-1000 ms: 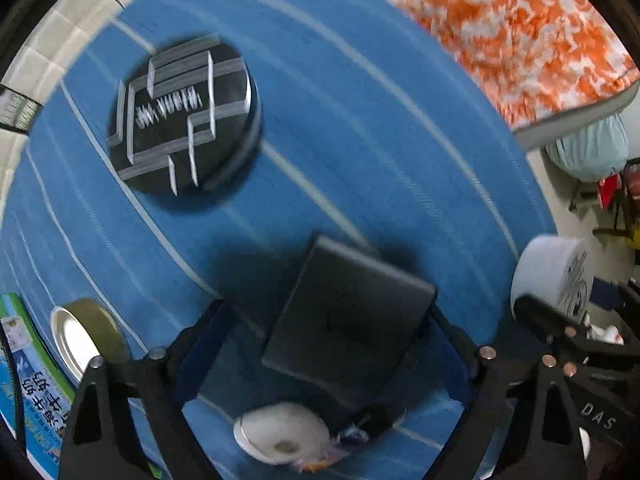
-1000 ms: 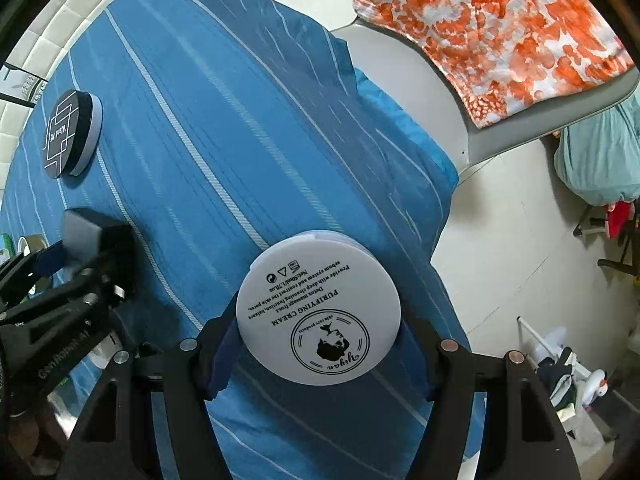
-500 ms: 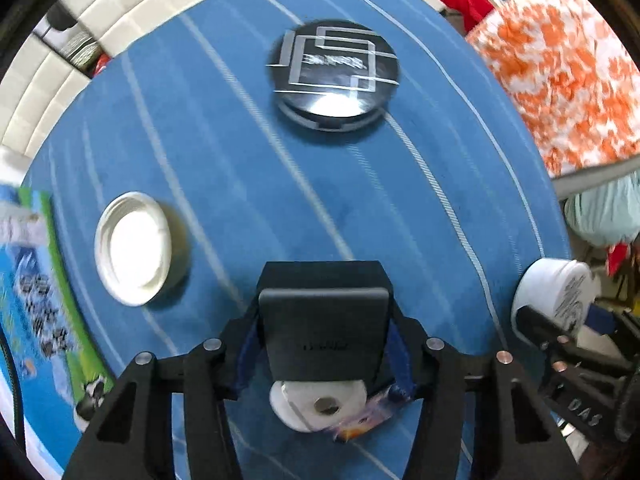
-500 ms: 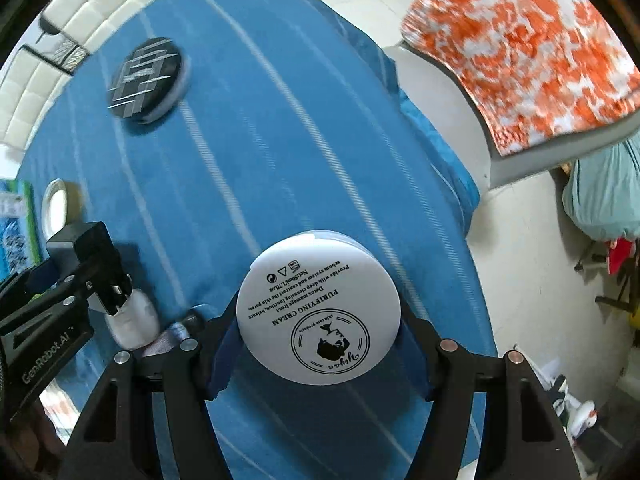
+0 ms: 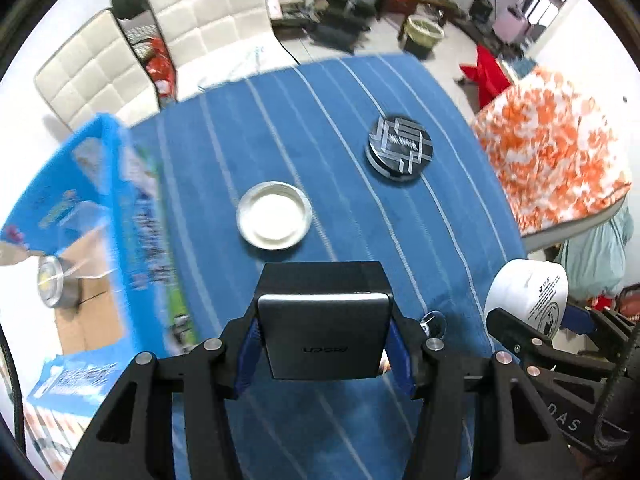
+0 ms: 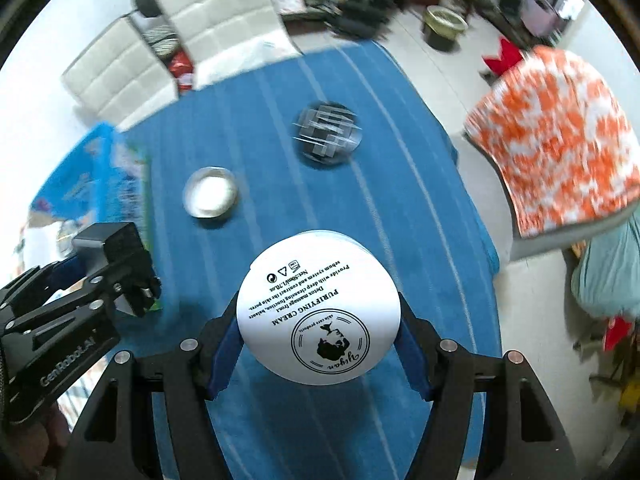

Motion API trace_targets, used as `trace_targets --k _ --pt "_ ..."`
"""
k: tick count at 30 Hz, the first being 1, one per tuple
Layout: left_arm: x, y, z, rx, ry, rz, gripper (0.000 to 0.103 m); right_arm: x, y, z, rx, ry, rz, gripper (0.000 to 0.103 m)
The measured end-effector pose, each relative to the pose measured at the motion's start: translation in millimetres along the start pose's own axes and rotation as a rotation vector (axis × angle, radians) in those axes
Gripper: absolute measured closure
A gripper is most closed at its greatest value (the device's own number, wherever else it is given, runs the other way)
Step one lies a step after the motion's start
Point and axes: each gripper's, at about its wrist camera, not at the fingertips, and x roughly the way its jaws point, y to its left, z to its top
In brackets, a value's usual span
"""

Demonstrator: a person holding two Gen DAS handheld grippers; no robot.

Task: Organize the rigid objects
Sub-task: 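Carry the cream jar and adapter into the blue box with both grippers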

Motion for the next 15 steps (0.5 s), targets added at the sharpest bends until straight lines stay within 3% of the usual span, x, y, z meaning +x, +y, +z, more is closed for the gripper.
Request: trace_targets --k 8,15 --pt "-66.8 57.7 -18.3 -0.092 -0.094 0.034 0.052 -49.9 104.4 -6.9 -0.142 -0.074 0.1 0.033" --pt "-117.2 121.9 -36.6 -0.176 -0.167 0.091 0.052 -62.3 190.1 -13.1 -0.251 -0.092 0.151 0.033"
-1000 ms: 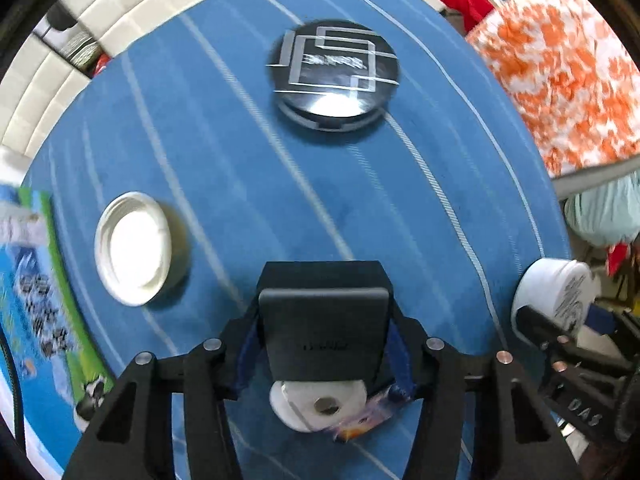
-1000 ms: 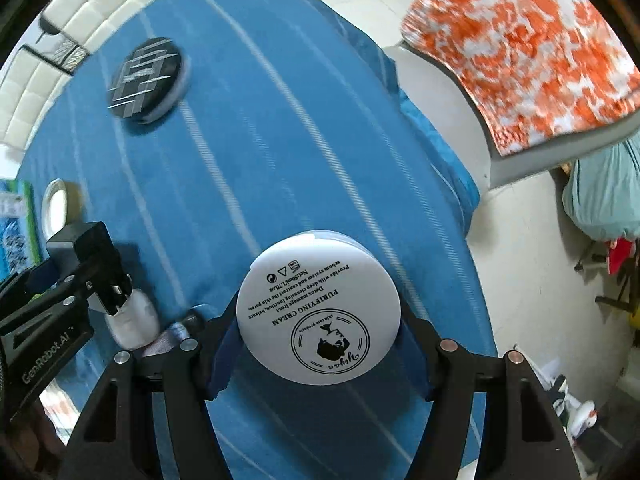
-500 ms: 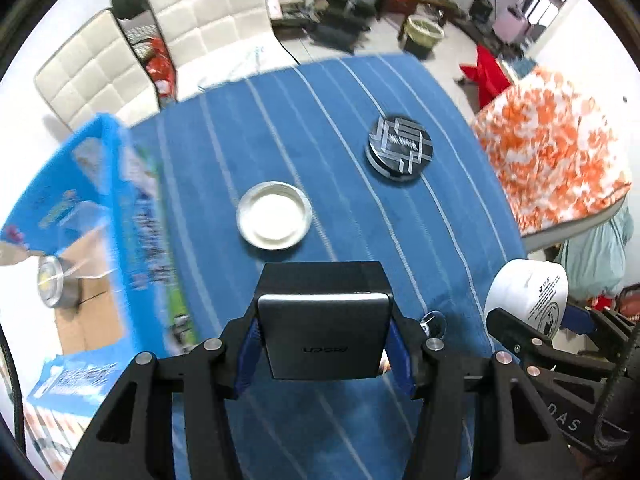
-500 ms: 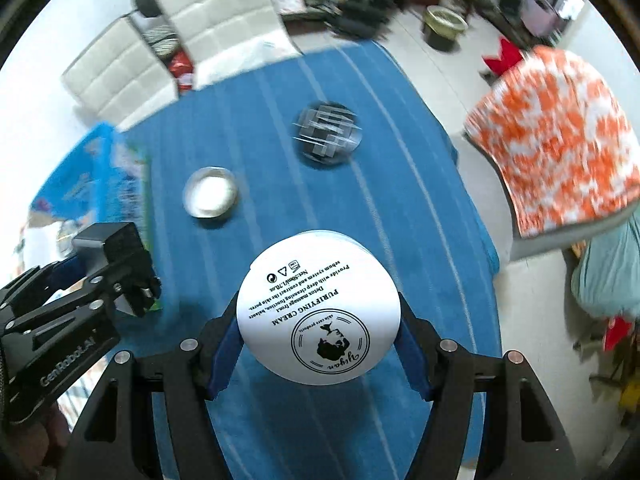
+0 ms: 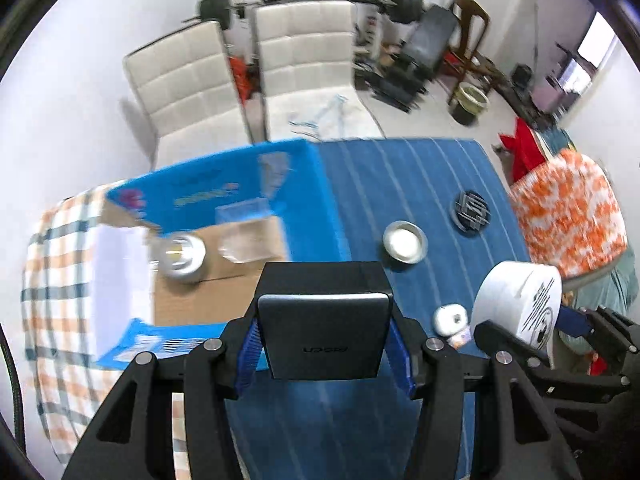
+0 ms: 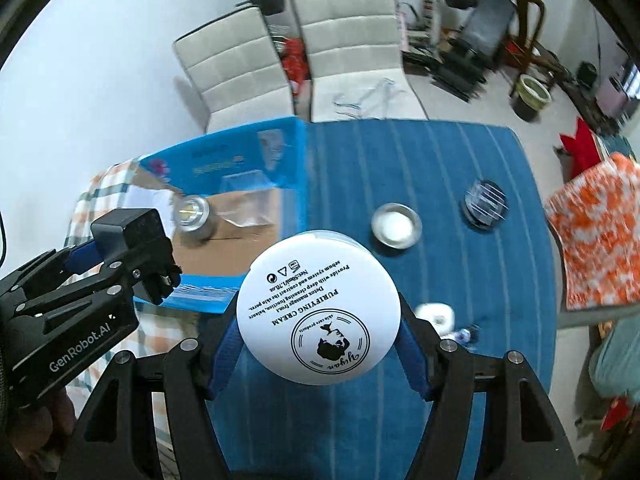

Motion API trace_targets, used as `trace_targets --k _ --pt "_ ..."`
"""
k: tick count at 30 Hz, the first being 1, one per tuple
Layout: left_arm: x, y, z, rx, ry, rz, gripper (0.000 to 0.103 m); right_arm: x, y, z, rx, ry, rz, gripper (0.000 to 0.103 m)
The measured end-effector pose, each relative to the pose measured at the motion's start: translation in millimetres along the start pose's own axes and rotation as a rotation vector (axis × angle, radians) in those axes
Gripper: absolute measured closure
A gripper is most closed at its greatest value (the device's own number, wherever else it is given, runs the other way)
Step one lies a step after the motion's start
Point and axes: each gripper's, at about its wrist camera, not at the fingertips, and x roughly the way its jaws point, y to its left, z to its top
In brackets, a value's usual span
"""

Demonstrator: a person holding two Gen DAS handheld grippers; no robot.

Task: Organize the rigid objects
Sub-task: 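Carry the cream jar and adapter into the blue box with both grippers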

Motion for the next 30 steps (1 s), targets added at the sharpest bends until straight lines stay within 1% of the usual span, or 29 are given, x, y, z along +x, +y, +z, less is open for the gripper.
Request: trace_targets --k 5,10,17,20,22,25,26,28,30 --pt "-18.5 50.7 -3.0 -0.056 -0.021 0.053 0.052 1.1 52.3 6.1 -0.054 -0.014 0.01 0.033" --pt "-33.6 97.5 -7.0 -0.104 -0.038 0.083 0.052 1.8 85.9 14.1 -0.082 -0.026 0.005 0.033" --pt "-48.0 139.4 -7.1 -0.121 -0.055 0.1 0.052 1.3 103.2 19.6 -0.081 -0.034 -0.005 0.033" --pt "-48.6 151.0 -6.9 -0.12 -0.052 0.093 0.052 12.6 104.6 26.6 -0.063 -0.019 0.002 0.033" --pt "-46.6 158.9 -6.4 -0.125 -0.049 0.084 0.052 25.6 102.4 33.0 -0.043 0.0 0.009 0.033" --pt "-38.9 172.8 -4.6 -0.144 -0.031 0.07 0.052 58.5 98.3 42.3 -0.022 0.045 0.006 0.033" --pt "-30.4 179.0 -3.9 -0.15 -0.015 0.067 0.052 75.9 97.7 44.7 -0.013 0.074 0.008 0.033" --pt "-10.1 185.9 -4.2 -0.141 0.031 0.09 0.052 103.4 96.0 47.0 0.002 0.123 0.007 0.033" --pt "18.6 193.3 -7.0 -0.139 0.089 0.088 0.052 137.3 93.6 47.3 0.019 0.182 0.005 0.033"
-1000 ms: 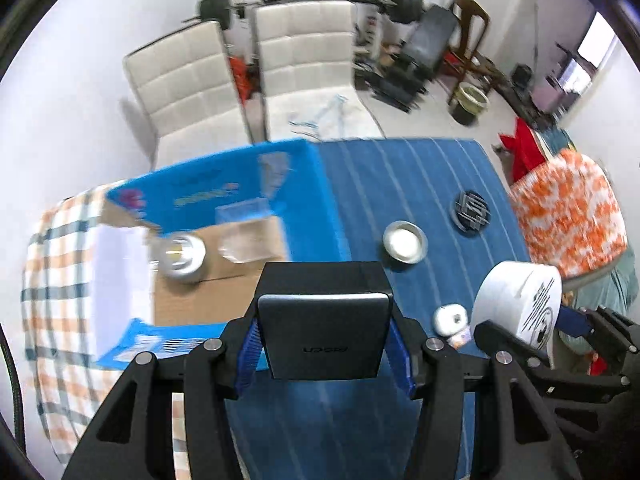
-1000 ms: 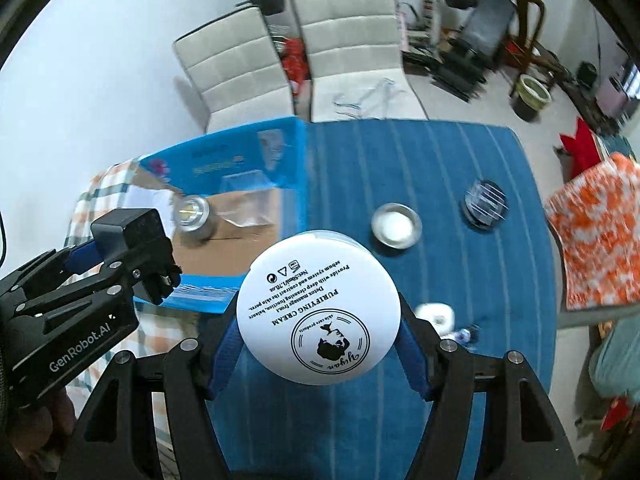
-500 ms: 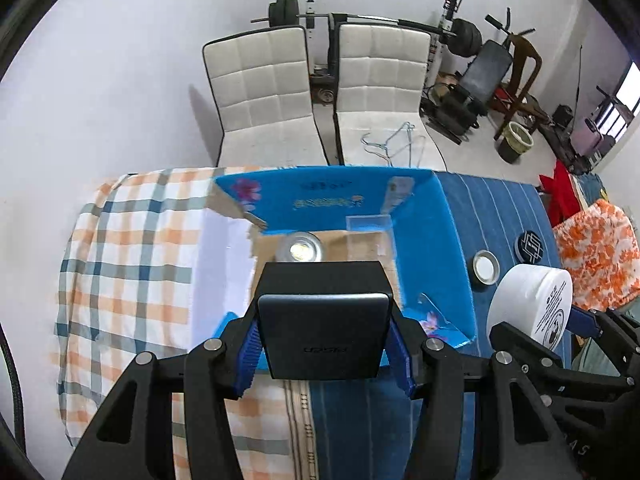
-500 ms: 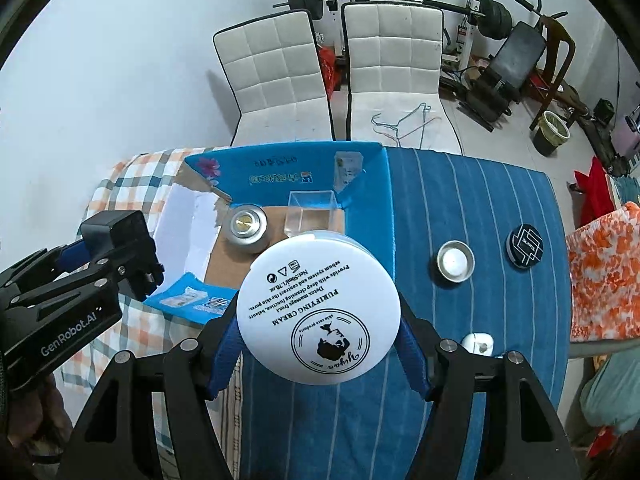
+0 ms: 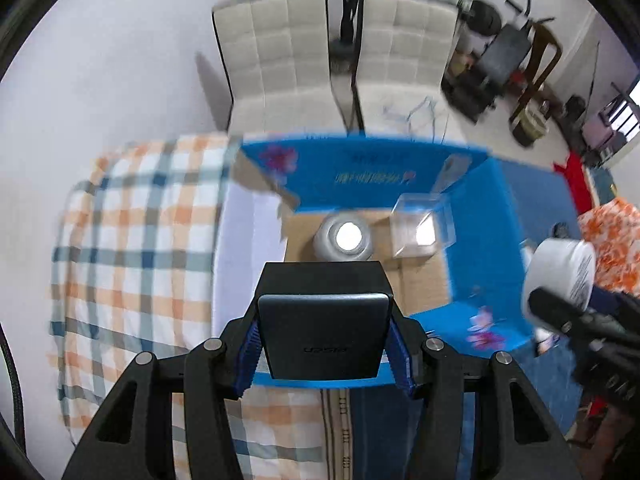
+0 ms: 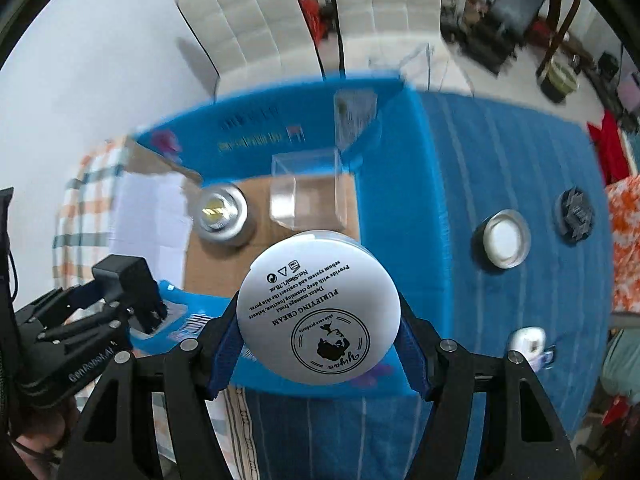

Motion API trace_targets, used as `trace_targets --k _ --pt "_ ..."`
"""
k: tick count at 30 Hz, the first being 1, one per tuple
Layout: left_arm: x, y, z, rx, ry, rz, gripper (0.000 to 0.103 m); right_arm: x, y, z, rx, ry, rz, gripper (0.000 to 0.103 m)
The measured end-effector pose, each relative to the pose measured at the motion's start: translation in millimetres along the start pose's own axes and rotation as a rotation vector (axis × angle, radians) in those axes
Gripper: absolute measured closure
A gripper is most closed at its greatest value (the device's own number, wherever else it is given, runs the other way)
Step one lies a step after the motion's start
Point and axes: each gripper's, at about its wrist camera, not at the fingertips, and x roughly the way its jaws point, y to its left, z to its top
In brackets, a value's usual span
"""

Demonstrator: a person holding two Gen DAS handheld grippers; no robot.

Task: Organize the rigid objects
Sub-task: 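Carry the cream jar and adapter into the blue box with both grippers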

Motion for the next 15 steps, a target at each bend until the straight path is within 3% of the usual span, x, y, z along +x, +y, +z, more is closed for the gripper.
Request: trace_targets --k 6,15 --pt "92.8 2.2 1.0 0.01 0.189 -0.028 0.052 79.6 -7.1 13.1 0.054 0.129 -0.017 0.033" --pt "165.6 3.7 14.7 -0.016 0.279 -0.051 0.052 127.9 -6.1 33.6 0.072 0.171 -0.056 0.033"
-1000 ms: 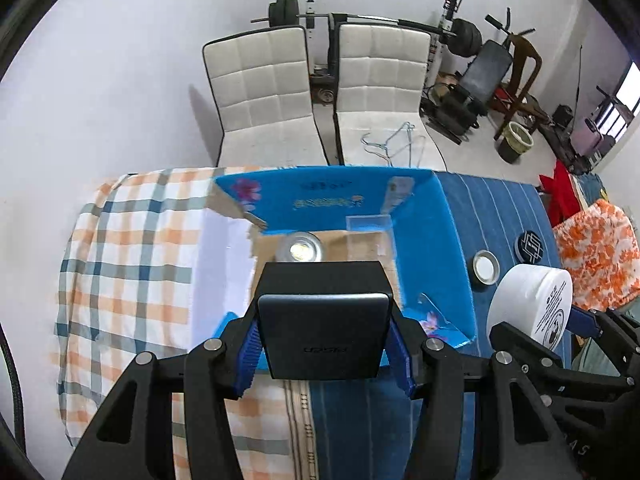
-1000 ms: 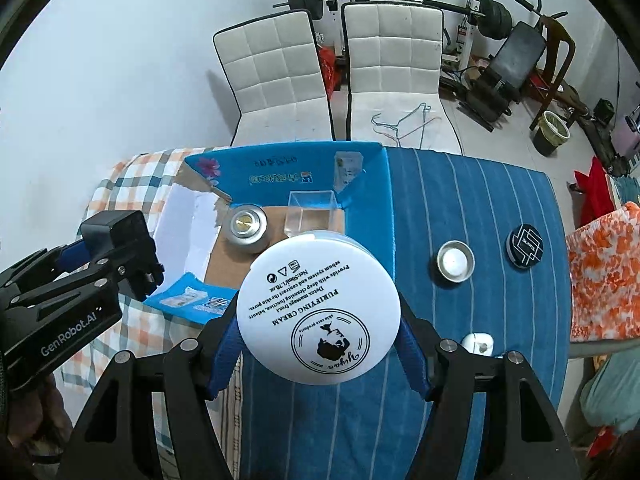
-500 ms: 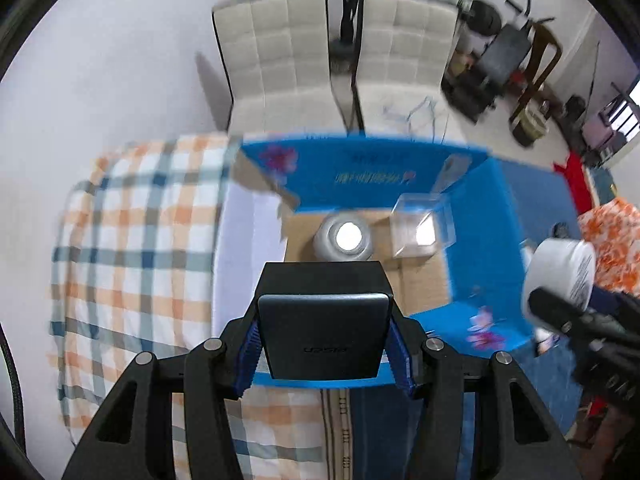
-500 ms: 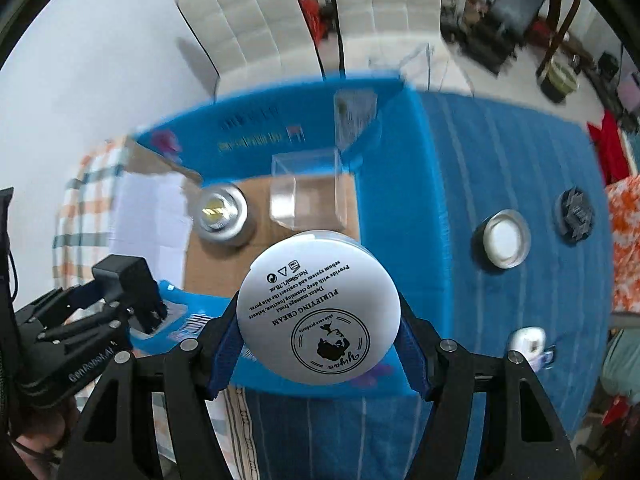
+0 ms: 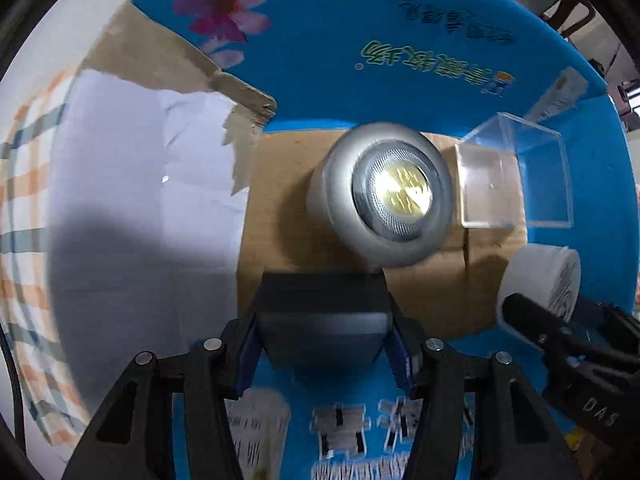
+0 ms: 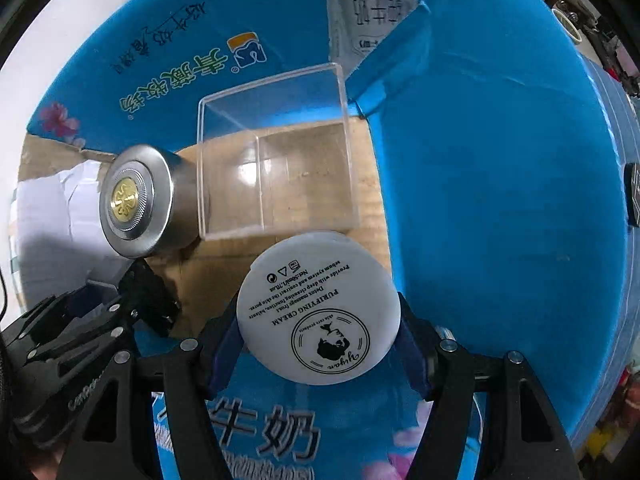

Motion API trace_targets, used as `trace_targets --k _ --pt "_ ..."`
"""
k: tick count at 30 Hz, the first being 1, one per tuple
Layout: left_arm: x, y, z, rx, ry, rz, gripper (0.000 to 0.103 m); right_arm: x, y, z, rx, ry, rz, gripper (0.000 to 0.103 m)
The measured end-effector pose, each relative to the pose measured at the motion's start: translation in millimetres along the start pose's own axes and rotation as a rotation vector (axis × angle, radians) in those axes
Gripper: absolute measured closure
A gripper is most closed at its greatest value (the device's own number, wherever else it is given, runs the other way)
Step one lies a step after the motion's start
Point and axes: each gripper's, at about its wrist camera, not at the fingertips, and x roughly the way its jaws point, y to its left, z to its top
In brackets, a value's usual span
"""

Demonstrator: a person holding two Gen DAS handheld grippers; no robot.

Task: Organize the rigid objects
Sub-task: 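Carry the cream jar and adapter into the blue box with both grippers, then open both grippers to set the jar and adapter on the box bottom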

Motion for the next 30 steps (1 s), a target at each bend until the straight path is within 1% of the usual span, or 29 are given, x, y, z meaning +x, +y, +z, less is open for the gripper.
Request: trace_targets --k 4,6,11,13,16,18,21,23,24,25,26,27,28,29,30 --pt "2.4 -5.9 5.3 0.011 -0.01 0.01 0.052 12.1 2.2 6.4 -0.01 0.034 -0.02 0.032" --pt "3.7 -8.1 6.6 0.015 -0.006 0.01 0.052 14.4 3.1 8.1 -0.018 0.036 -0.041 0.032" --pt "7.1 -12.0 8.0 0.026 0.0 0.01 0.052 16.5 -0.2 13.0 -0.017 0.063 -0.038 0.032" --pt "9.3 -12.8 7.1 0.032 0.011 0.012 0.051 22.1 10.6 16.4 -0.02 0.085 -0.031 0.032" --pt "12.7 -11.8 4.2 0.027 0.051 -0.011 0.05 26.4 10.9 14.4 -0.035 0.125 -0.031 0.031" --pt "13.1 -11.7 0.7 0.028 0.065 -0.025 0.049 24.9 10.3 13.6 -0.043 0.145 -0.025 0.026" --pt "11.0 -13.2 -3.8 0.029 0.079 -0.02 0.049 11.9 9.3 10.2 -0.06 0.124 -0.025 0.018" --pt "6.1 -10.6 -9.0 0.031 0.082 -0.016 0.049 1.5 8.4 6.6 -0.077 0.107 -0.031 0.015" --pt "0.3 -11.0 -11.2 0.026 0.076 -0.013 0.047 -2.0 8.2 4.9 -0.086 0.105 -0.036 0.013" --pt "-4.6 -10.6 -14.4 0.02 0.067 -0.008 0.042 -5.4 8.6 1.8 -0.098 0.102 -0.042 0.011" --pt "-10.8 -9.0 -16.9 0.01 0.053 -0.004 0.039 -10.3 8.6 -1.4 -0.116 0.092 -0.064 0.004" --pt "-16.0 -7.7 -18.5 0.0 0.041 -0.007 0.033 -13.8 9.4 -6.5 -0.129 0.082 -0.083 0.0" --pt "-21.0 -5.4 -20.9 -0.011 0.029 -0.017 0.026 -18.3 10.4 -13.6 -0.146 0.068 -0.098 0.0" --pt "-26.2 -2.5 -23.9 -0.023 0.02 -0.025 0.021 -22.3 12.9 -17.1 -0.154 0.06 -0.102 0.0" --pt "-31.7 -0.4 -27.4 -0.036 0.008 -0.021 0.013 -26.5 13.0 -21.7 -0.161 0.05 -0.104 0.0"
